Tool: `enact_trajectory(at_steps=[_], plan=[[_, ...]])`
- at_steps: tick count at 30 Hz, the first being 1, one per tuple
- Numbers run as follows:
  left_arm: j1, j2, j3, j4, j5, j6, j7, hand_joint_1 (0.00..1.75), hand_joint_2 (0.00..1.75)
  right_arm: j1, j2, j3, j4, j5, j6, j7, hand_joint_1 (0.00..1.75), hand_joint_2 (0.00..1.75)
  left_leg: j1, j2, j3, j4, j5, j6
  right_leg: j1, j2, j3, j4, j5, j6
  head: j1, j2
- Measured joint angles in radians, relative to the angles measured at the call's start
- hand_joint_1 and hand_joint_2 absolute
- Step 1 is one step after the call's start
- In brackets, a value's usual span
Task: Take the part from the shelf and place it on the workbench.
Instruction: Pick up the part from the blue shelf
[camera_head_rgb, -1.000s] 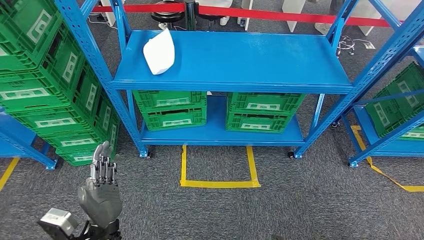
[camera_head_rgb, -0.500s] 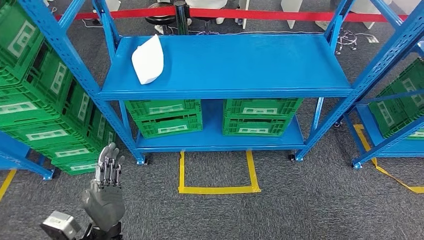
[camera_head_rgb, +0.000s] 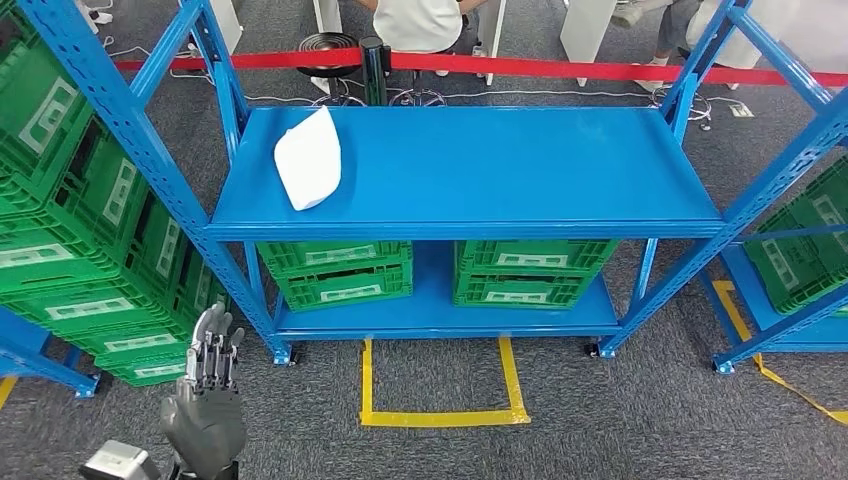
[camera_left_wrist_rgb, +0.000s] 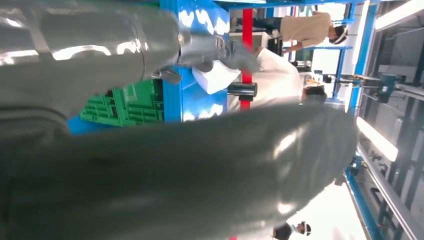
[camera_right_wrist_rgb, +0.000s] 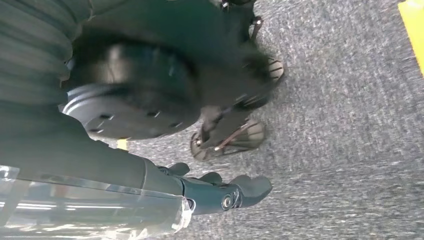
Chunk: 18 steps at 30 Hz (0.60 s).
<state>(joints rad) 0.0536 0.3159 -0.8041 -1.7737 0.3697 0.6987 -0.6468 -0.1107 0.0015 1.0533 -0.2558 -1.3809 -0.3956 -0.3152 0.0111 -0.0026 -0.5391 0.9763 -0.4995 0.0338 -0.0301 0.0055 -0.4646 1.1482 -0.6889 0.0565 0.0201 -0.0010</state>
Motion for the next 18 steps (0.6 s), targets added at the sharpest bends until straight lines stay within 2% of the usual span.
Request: enact_trajectory(at_steps=[1,2,3,4,5,6,7,8,10,11,12,13,14,15,16,17,18], plan=[[0.003,0.000,-0.001,0.000,-0.001,0.000,0.000,0.00,0.00,0.003,0.000,0.000,0.000,-0.001,0.000,0.001,0.00,1.75,0.000,-0.002,0.005,0.000,-0.007,-0.001,0.000,0.000,-0.048,0.053,-0.022,0.002,0.004,0.000],[0.005,0.000,-0.002,0.001,-0.001,0.000,0.000,0.00,0.00,0.007,0.000,0.000,0.000,-0.001,0.000,0.001,0.00,1.75,0.001,-0.004,0.013,0.000,-0.015,-0.004,0.000,-0.001,-0.082,0.075,-0.028,0.004,0.006,0.000],[0.007,0.000,-0.003,0.001,-0.001,0.000,0.000,0.00,0.00,0.010,-0.001,0.000,0.001,-0.002,0.001,0.002,0.00,1.75,0.003,-0.005,0.024,0.001,-0.024,-0.008,0.000,-0.001,-0.099,0.059,-0.011,0.004,0.008,0.000],[0.007,0.000,-0.004,0.001,-0.001,-0.001,0.000,0.00,0.00,0.012,-0.001,0.000,0.002,-0.002,0.001,0.002,0.00,1.75,0.005,-0.007,0.037,0.001,-0.034,-0.012,0.000,-0.002,-0.104,0.014,0.029,0.004,0.010,0.000],[0.006,-0.001,-0.006,0.001,-0.001,-0.001,0.000,0.00,0.00,0.015,-0.002,0.000,0.002,-0.003,0.002,0.002,0.00,1.75,0.006,-0.008,0.048,0.001,-0.045,-0.018,0.000,-0.006,-0.104,-0.046,0.094,0.002,0.013,0.000],[0.005,-0.001,-0.008,0.002,-0.001,-0.002,0.000,0.00,0.00,0.017,-0.002,0.000,0.002,-0.005,0.003,0.002,0.00,1.75,0.007,-0.009,0.058,0.002,-0.055,-0.024,0.000,-0.010,-0.104,-0.098,0.144,-0.003,0.015,0.000],[0.002,-0.002,-0.010,0.004,0.000,-0.003,0.000,0.00,0.00,0.019,-0.003,0.000,0.003,-0.007,0.004,0.002,0.00,1.75,0.007,-0.010,0.064,0.001,-0.063,-0.031,0.003,-0.014,-0.106,-0.133,0.181,-0.010,0.016,0.000],[-0.001,-0.002,-0.012,0.005,0.000,-0.004,0.000,0.00,0.00,0.021,-0.003,0.000,0.003,-0.009,0.004,0.002,0.00,1.75,0.007,-0.011,0.067,0.001,-0.067,-0.039,0.005,-0.016,-0.108,-0.151,0.201,-0.019,0.016,0.000],[-0.008,-0.003,-0.015,0.006,0.002,-0.007,-0.002,0.00,0.00,0.020,-0.004,0.000,0.004,-0.011,0.005,0.001,0.00,1.75,0.010,-0.011,0.068,0.009,-0.065,-0.055,0.009,-0.014,-0.100,-0.158,0.195,-0.036,0.015,0.000],[-0.012,-0.004,-0.016,0.007,0.004,-0.008,-0.004,0.00,0.00,0.019,-0.005,0.000,0.004,-0.011,0.005,0.000,0.00,1.75,0.012,-0.007,0.059,0.031,-0.058,-0.060,0.009,-0.012,-0.089,-0.164,0.194,-0.044,0.012,0.000],[-0.016,-0.004,-0.017,0.008,0.005,-0.010,-0.005,0.00,0.00,0.018,-0.005,0.000,0.005,-0.011,0.005,-0.002,0.00,1.75,0.013,-0.003,0.036,0.072,-0.053,-0.064,0.008,-0.010,-0.076,-0.170,0.190,-0.050,0.008,0.000],[-0.019,-0.004,-0.018,0.010,0.007,-0.012,-0.006,0.00,0.00,0.016,-0.005,0.000,0.006,-0.012,0.005,-0.003,0.00,1.75,0.014,0.000,0.000,0.129,-0.053,-0.066,0.007,-0.008,-0.062,-0.177,0.185,-0.055,0.003,0.000],[-0.022,-0.005,-0.020,0.012,0.009,-0.014,-0.008,0.00,0.00,0.016,-0.005,0.000,0.006,-0.012,0.005,-0.004,0.00,1.75,0.014,0.002,-0.043,0.191,-0.064,-0.067,0.009,-0.007,-0.048,-0.182,0.177,-0.060,-0.002,0.000],[-0.023,-0.005,-0.022,0.015,0.010,-0.015,-0.009,0.00,0.00,0.017,-0.004,0.000,0.007,-0.012,0.005,-0.004,0.00,1.75,0.014,0.002,-0.087,0.244,-0.089,-0.067,0.010,-0.005,-0.033,-0.186,0.167,-0.063,-0.007,0.000],[-0.023,-0.005,-0.023,0.017,0.011,-0.015,-0.010,0.00,0.00,0.017,-0.004,0.000,0.007,-0.011,0.005,-0.004,0.00,1.75,0.013,0.003,-0.126,0.276,-0.121,-0.066,0.011,-0.003,-0.016,-0.190,0.156,-0.063,-0.010,0.000],[-0.023,-0.005,-0.025,0.020,0.012,-0.015,-0.011,0.00,0.00,0.018,-0.004,0.000,0.008,-0.011,0.005,-0.004,0.00,1.75,0.013,0.003,-0.153,0.284,-0.146,-0.064,0.011,0.000,0.003,-0.192,0.143,-0.063,-0.014,0.000],[-0.023,-0.005,-0.027,0.021,0.013,-0.015,-0.012,0.00,0.00,0.018,-0.004,0.000,0.008,-0.011,0.005,-0.004,0.00,1.75,0.013,0.003,-0.168,0.268,-0.154,-0.062,0.012,0.004,0.025,-0.195,0.129,-0.062,-0.017,0.000]])
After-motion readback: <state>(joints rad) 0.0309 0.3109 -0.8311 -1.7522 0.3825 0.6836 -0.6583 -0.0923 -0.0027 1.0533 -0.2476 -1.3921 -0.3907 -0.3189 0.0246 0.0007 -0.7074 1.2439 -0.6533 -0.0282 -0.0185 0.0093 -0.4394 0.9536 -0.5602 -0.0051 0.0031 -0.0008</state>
